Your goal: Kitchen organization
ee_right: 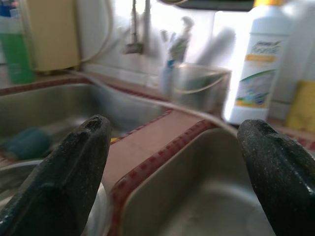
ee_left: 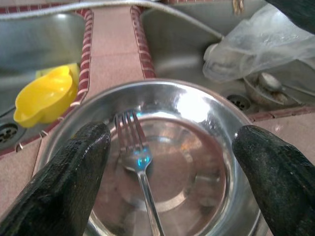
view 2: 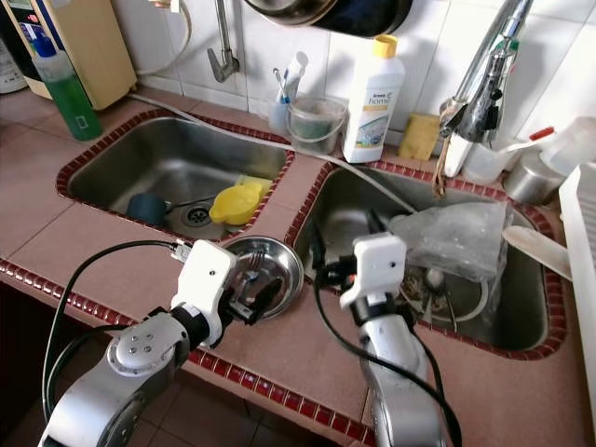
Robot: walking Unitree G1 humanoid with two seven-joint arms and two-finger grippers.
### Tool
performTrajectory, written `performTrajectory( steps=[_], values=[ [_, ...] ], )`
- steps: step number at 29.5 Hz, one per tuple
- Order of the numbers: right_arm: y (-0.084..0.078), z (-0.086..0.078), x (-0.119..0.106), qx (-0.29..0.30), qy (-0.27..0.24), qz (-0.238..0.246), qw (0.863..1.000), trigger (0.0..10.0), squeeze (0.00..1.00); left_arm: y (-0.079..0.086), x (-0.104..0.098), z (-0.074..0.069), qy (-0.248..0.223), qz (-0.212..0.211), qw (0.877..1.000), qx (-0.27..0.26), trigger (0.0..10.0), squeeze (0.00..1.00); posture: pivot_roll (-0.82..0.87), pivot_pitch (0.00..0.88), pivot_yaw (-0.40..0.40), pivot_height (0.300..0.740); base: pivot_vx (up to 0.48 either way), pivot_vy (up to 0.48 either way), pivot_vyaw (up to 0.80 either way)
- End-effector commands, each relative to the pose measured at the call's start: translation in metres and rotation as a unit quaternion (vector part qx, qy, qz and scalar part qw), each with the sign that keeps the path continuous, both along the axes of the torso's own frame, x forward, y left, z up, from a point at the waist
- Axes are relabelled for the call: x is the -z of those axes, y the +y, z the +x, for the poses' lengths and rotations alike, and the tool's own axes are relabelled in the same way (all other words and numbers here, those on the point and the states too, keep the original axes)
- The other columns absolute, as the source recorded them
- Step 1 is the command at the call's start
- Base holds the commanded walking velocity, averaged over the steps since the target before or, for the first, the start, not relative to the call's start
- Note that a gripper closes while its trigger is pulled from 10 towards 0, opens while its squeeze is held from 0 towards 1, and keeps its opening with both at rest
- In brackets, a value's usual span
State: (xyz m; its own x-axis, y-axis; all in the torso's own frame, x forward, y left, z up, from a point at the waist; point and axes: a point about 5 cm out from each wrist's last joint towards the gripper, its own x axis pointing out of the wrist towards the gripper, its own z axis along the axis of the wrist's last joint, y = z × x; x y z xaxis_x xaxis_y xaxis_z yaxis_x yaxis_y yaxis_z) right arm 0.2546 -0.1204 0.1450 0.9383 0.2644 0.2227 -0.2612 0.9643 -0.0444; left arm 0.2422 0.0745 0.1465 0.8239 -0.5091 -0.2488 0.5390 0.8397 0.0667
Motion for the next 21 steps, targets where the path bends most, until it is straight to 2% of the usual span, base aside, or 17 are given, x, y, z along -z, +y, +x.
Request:
performTrajectory(
  steps=[1, 2, 4, 6, 7, 10, 18, 21],
  values=[
    [0.002, -0.011, -0.009, -0.032, -0.010, 0.002, 0.999, 10.0, 0.00, 0.003, 0.001, 0.001, 0.008, 0.010, 1.000, -0.009, 10.0, 0.00, -0.05, 0.136, 0.018, 0.740, 0.000, 0.000, 0.00],
    [0.002, -0.011, -0.009, -0.032, -0.010, 0.002, 0.999, 10.0, 0.00, 0.003, 0.001, 0.001, 0.008, 0.010, 1.000, -0.009, 10.0, 0.00, -0.05, 0.136, 0.018, 0.740, 0.000, 0.000, 0.00],
    [-0.001, -0.027, -0.013, -0.068, -0.002, 0.010, 0.998, 10.0, 0.00, 0.007, 0.000, 0.002, 0.015, 0.018, 1.000, -0.020, 10.0, 0.00, -0.05, 0.151, 0.017, 0.740, 0.000, 0.000, 0.00],
    [-0.002, -0.030, -0.014, -0.074, -0.001, 0.012, 0.997, 10.0, 0.00, 0.008, 0.000, 0.002, 0.015, 0.019, 0.999, -0.022, 10.0, 0.00, -0.05, 0.154, 0.016, 0.740, 0.000, 0.000, 0.00],
    [-0.007, -0.038, -0.017, -0.083, 0.006, 0.018, 0.996, 10.0, 0.00, 0.010, -0.001, 0.003, 0.015, 0.024, 0.999, -0.029, 10.0, 0.00, -0.06, 0.159, 0.015, 0.740, 0.000, 0.000, 0.00],
    [-0.013, -0.047, -0.019, -0.094, 0.017, 0.022, 0.995, 10.0, 0.00, 0.013, -0.002, 0.005, 0.018, 0.029, 0.999, -0.036, 10.0, 0.00, -0.06, 0.167, 0.015, 0.740, 0.000, 0.000, 0.00],
    [-0.018, -0.062, -0.028, -0.130, 0.039, 0.032, 0.990, 10.0, 0.00, 0.015, -0.009, 0.009, 0.024, 0.046, 0.998, -0.037, 10.0, 0.00, -0.08, 0.177, 0.028, 0.740, 0.000, 0.000, 0.00],
    [-0.020, -0.068, -0.030, -0.144, 0.048, 0.033, 0.988, 10.0, 0.00, 0.017, -0.010, 0.009, 0.025, 0.075, 0.997, -0.022, 10.0, 0.00, -0.08, 0.184, 0.040, 0.740, 0.000, 0.000, 0.00]
  ],
)
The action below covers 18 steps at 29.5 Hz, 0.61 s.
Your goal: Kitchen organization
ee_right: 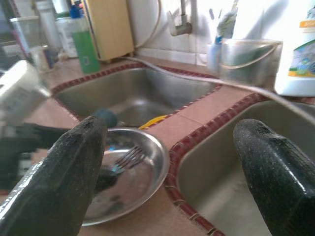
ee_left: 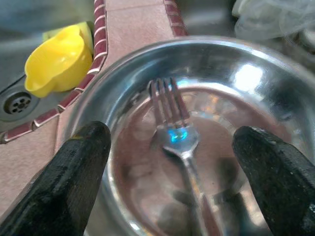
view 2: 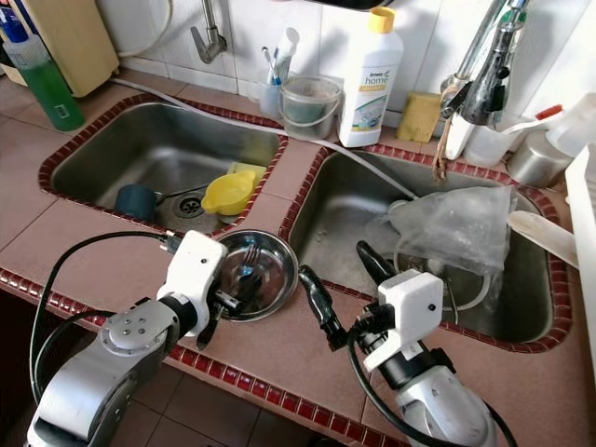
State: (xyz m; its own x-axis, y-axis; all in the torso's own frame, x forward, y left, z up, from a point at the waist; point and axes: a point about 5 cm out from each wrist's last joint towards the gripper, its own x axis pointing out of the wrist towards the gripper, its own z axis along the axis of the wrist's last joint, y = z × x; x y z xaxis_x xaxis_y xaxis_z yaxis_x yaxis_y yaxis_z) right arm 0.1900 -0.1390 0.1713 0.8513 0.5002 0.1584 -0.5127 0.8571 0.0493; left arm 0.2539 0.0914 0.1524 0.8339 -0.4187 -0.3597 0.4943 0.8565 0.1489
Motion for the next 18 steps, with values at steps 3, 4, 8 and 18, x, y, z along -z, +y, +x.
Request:
performTrajectory(
  steps=[3, 4, 8, 18],
  values=[
    [-0.004, -0.004, -0.006, -0.005, 0.000, 0.003, 1.000, 10.0, 0.00, 0.003, -0.005, -0.004, -0.005, 0.027, 0.999, 0.025, 10.0, 0.00, -0.09, 0.187, 0.045, 0.740, 0.000, 0.000, 0.00],
    [-0.005, -0.004, -0.007, -0.005, 0.001, 0.003, 1.000, 10.0, 0.00, 0.005, -0.005, -0.004, -0.005, 0.035, 0.999, 0.030, 10.0, 0.00, -0.09, 0.188, 0.047, 0.740, 0.000, 0.000, 0.00],
    [-0.007, -0.005, -0.011, -0.007, 0.004, 0.003, 1.000, 10.0, 0.00, 0.013, -0.008, -0.008, 0.003, 0.051, 0.997, 0.053, 10.0, 0.00, -0.09, 0.190, 0.051, 0.740, 0.000, 0.000, 0.00],
    [-0.010, -0.002, -0.012, -0.009, 0.005, 0.000, 1.000, 10.0, 0.00, 0.017, -0.021, -0.010, 0.003, 0.031, 0.996, 0.084, 10.0, 0.00, -0.08, 0.189, 0.046, 0.740, 0.000, 0.000, 0.00]
  ],
)
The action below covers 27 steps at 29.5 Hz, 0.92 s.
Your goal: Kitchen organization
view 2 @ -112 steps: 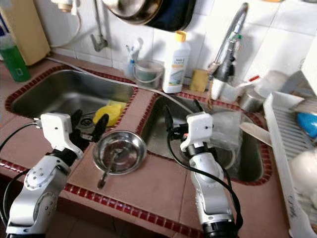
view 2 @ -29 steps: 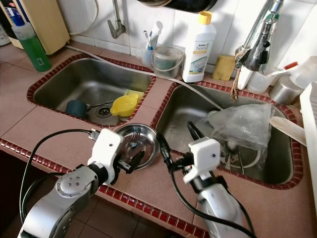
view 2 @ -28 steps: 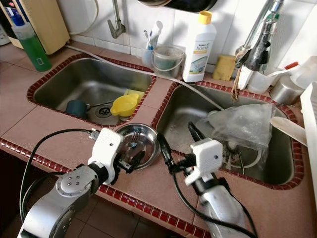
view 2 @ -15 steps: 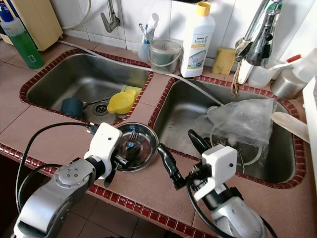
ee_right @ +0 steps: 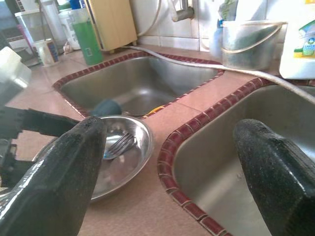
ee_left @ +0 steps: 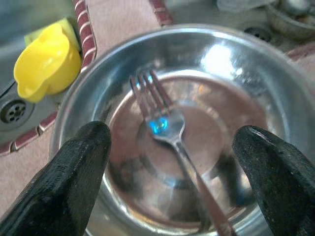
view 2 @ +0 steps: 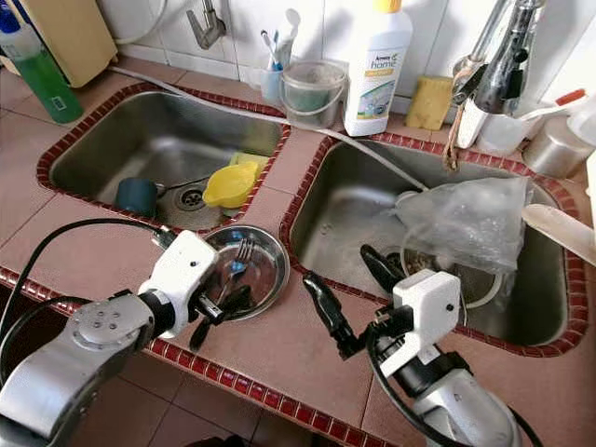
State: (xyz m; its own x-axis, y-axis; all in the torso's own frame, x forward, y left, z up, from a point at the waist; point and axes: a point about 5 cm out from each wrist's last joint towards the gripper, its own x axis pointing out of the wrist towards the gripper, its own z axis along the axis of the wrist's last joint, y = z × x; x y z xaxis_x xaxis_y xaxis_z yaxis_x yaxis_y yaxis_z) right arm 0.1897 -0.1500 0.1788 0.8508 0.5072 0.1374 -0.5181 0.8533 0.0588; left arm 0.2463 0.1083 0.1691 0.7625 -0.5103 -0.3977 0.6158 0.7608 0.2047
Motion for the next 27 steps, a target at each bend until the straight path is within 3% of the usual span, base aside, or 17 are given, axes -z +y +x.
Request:
performTrajectory(
  steps=[1, 8, 20, 21, 22, 23, 25, 26, 27],
  values=[
    [0.001, -0.001, -0.005, -0.006, -0.007, 0.002, 1.000, 10.0, 0.00, 0.001, -0.004, -0.004, 0.009, -0.009, 1.000, 0.012, 10.0, 0.00, -0.08, 0.187, 0.046, 0.740, 0.000, 0.000, 0.00],
    [0.000, 0.000, -0.006, -0.009, -0.008, 0.000, 1.000, 10.0, 0.00, -0.003, -0.003, -0.008, 0.041, -0.028, 0.998, 0.032, 10.0, 0.00, -0.08, 0.183, 0.044, 0.740, 0.000, 0.000, 0.00],
    [-0.001, 0.000, -0.008, -0.010, -0.007, -0.005, 1.000, 10.0, 0.00, 0.006, 0.015, -0.010, 0.110, 0.018, 0.994, -0.020, 10.0, 0.00, -0.09, 0.190, 0.043, 0.740, 0.000, 0.000, 0.00],
    [-0.001, 0.000, -0.008, -0.010, -0.007, -0.005, 1.000, 10.0, 0.00, 0.007, 0.015, -0.010, 0.111, 0.018, 0.993, -0.021, 9.0, 0.00, -0.09, 0.191, 0.043, 0.740, 0.000, 0.000, 0.00],
    [-0.001, 0.000, -0.008, -0.010, -0.007, -0.005, 1.000, 10.0, 0.00, 0.007, 0.015, -0.009, 0.110, 0.016, 0.994, -0.021, 9.0, 0.00, -0.09, 0.191, 0.043, 0.740, 0.000, 0.000, 0.00],
    [-0.001, 0.000, -0.008, -0.010, -0.006, -0.005, 1.000, 10.0, 0.00, 0.006, 0.014, -0.009, 0.111, 0.012, 0.994, -0.021, 7.3, 0.00, -0.09, 0.191, 0.045, 0.740, 0.000, 0.000, 0.00],
    [-0.001, 0.000, -0.008, -0.010, -0.007, -0.004, 1.000, 10.0, 0.00, 0.007, 0.014, -0.009, 0.114, 0.012, 0.993, -0.022, 6.7, 0.00, -0.09, 0.192, 0.044, 0.740, 0.000, 0.000, 0.00],
    [-0.001, 0.000, -0.008, -0.008, -0.007, -0.005, 1.000, 10.0, 0.00, 0.007, 0.014, -0.008, 0.114, 0.012, 0.993, -0.021, 2.0, 0.00, -0.09, 0.192, 0.045, 0.740, 0.000, 0.000, 0.00],
    [-0.002, 0.000, -0.009, -0.008, -0.008, -0.004, 1.000, 10.0, 0.00, 0.007, 0.014, -0.008, 0.114, 0.012, 0.993, -0.021, 1.6, 0.00, -0.09, 0.192, 0.045, 0.740, 0.000, 0.000, 0.00]
  ],
)
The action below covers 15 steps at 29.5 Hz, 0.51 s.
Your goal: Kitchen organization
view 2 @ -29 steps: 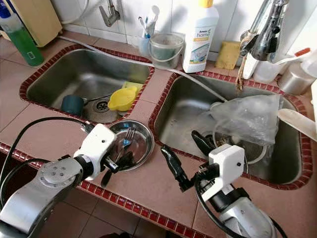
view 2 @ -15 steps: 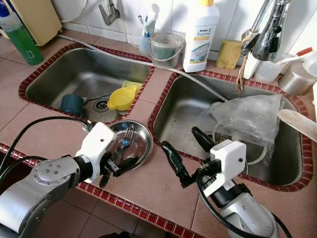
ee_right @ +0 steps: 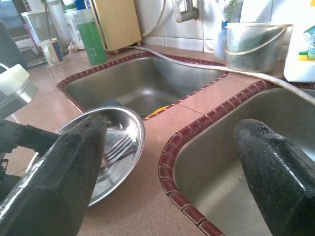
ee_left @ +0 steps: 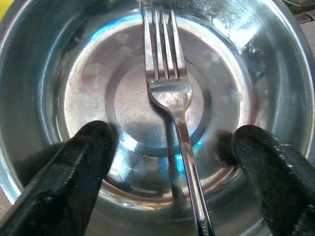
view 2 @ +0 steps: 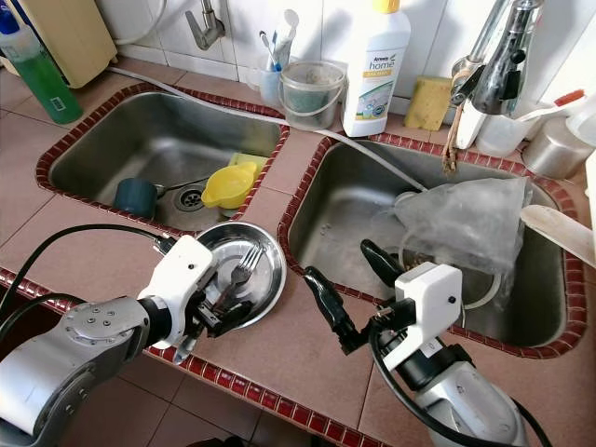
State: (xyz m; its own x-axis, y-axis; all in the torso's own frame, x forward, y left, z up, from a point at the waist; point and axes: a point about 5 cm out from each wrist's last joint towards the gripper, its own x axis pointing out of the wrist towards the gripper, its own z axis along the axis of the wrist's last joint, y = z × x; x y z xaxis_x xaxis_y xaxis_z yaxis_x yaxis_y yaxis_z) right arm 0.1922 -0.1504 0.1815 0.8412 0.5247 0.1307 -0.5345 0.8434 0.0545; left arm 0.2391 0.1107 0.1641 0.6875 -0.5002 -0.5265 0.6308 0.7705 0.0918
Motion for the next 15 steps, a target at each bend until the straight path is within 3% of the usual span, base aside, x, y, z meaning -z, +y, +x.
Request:
performTrajectory(
  steps=[1, 12, 15],
  values=[
    [-0.0011, -0.0022, -0.0059, 0.002, -0.010, -0.001, 1.000, 10.0, 0.00, 0.0050, 0.0086, -0.0009, 0.026, 0.012, 1.000, -0.010, 0.0, 0.00, -0.09, 0.192, 0.045, 0.740, 0.000, 0.000, 0.00],
    [0.0000, -0.0022, -0.0076, 0.003, -0.009, 0.010, 1.000, 10.0, 0.00, 0.0056, 0.0044, 0.0013, 0.032, 0.013, 0.999, -0.006, 0.0, 0.00, -0.09, 0.197, 0.050, 0.740, 0.000, 0.000, 0.00],
    [0.0076, -0.0093, -0.0070, -0.045, 0.017, 0.032, 0.998, 10.0, 0.00, 0.0067, 0.0024, 0.0036, 0.028, 0.017, 0.999, -0.006, 0.0, 0.00, -0.09, 0.198, 0.052, 0.740, 0.000, 0.000, 0.00]
  ],
)
